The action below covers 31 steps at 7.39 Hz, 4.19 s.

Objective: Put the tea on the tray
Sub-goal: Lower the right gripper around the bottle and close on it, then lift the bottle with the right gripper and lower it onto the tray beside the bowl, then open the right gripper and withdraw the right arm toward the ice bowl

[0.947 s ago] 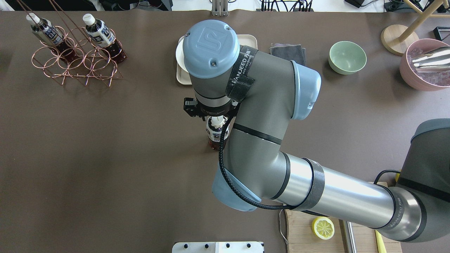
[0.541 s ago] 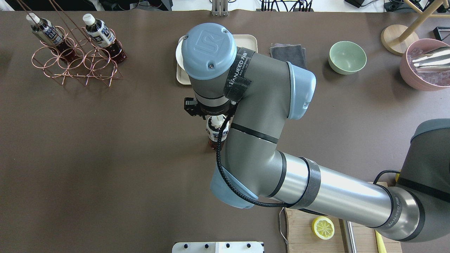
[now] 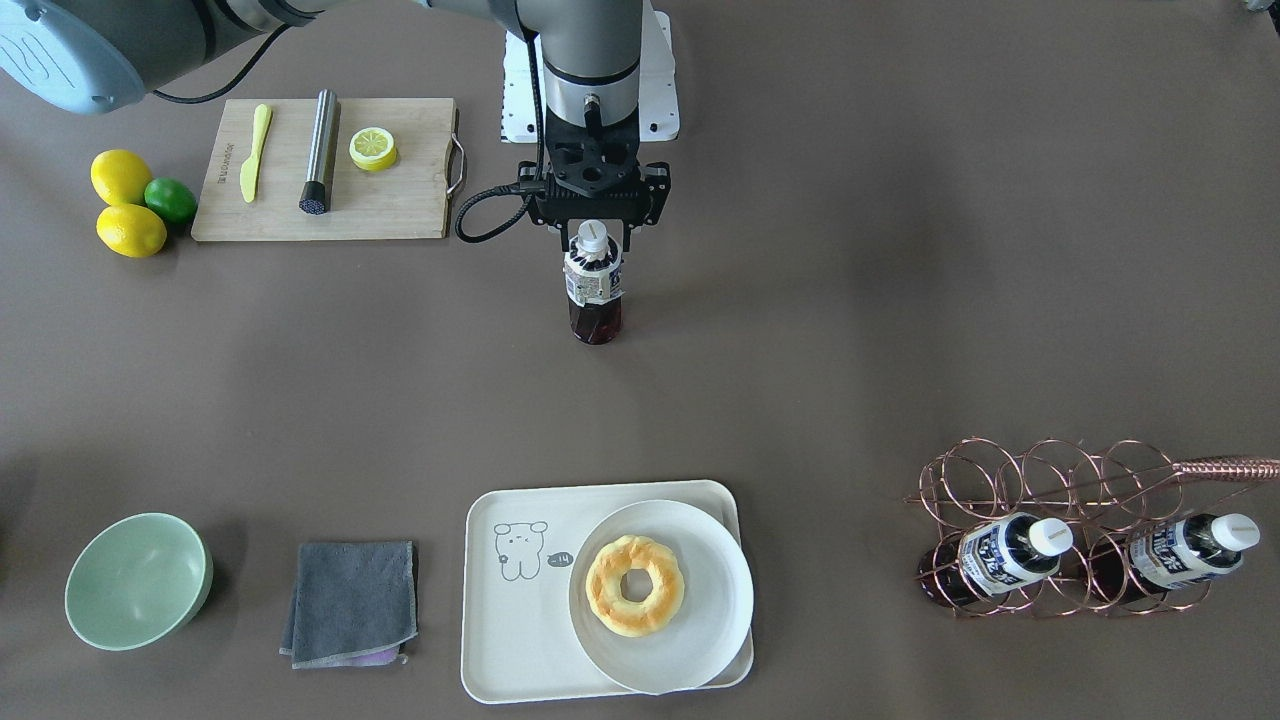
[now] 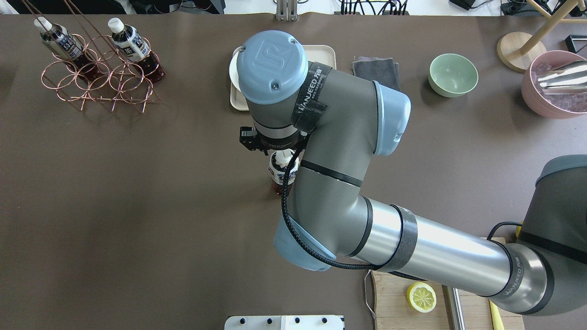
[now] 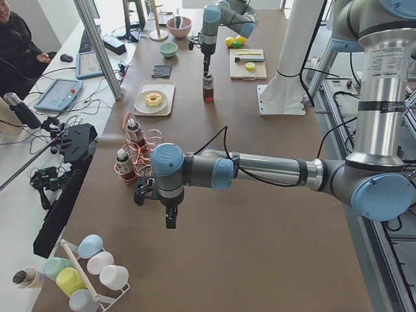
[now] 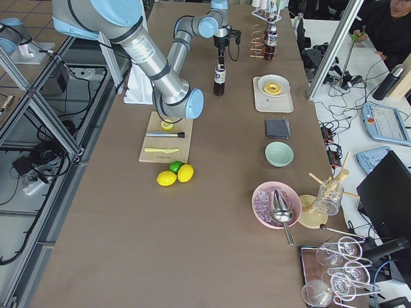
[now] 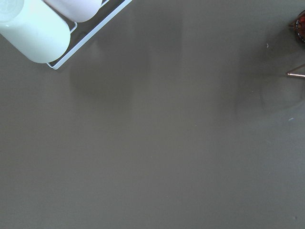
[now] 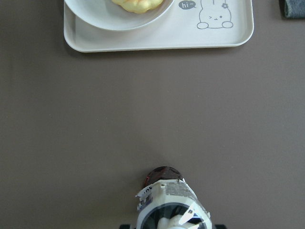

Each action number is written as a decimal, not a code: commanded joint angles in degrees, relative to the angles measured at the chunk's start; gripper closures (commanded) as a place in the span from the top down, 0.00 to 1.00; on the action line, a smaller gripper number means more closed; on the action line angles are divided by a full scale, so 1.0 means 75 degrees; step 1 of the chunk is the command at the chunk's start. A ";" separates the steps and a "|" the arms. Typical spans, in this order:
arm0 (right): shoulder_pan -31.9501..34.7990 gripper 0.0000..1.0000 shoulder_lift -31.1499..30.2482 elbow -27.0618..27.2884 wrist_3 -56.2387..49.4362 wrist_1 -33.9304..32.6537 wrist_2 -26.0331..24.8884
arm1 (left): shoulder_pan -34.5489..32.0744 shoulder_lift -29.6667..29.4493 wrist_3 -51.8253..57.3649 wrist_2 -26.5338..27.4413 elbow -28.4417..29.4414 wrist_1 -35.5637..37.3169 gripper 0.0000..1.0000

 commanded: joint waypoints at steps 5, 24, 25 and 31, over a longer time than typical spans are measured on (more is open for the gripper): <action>0.0281 0.00 -0.0032 0.0446 -0.0025 -0.0007 0.0044 | -0.0011 -0.0037 0.0000 0.0012 -0.0007 0.0008 0.97; 0.3038 0.01 0.1035 -0.4755 -0.2826 0.3566 0.1626 | 0.0013 -0.0904 0.0000 0.0012 0.0895 0.0031 0.97; 0.3049 0.82 0.1035 -0.4744 -0.2826 0.3579 0.1626 | 0.0013 -0.0916 0.0000 0.0012 0.0896 0.0031 0.97; 0.3516 1.00 0.0245 -0.2601 -0.2815 0.2264 0.2129 | 0.0001 -0.0904 0.0000 0.0012 0.0849 0.0020 0.97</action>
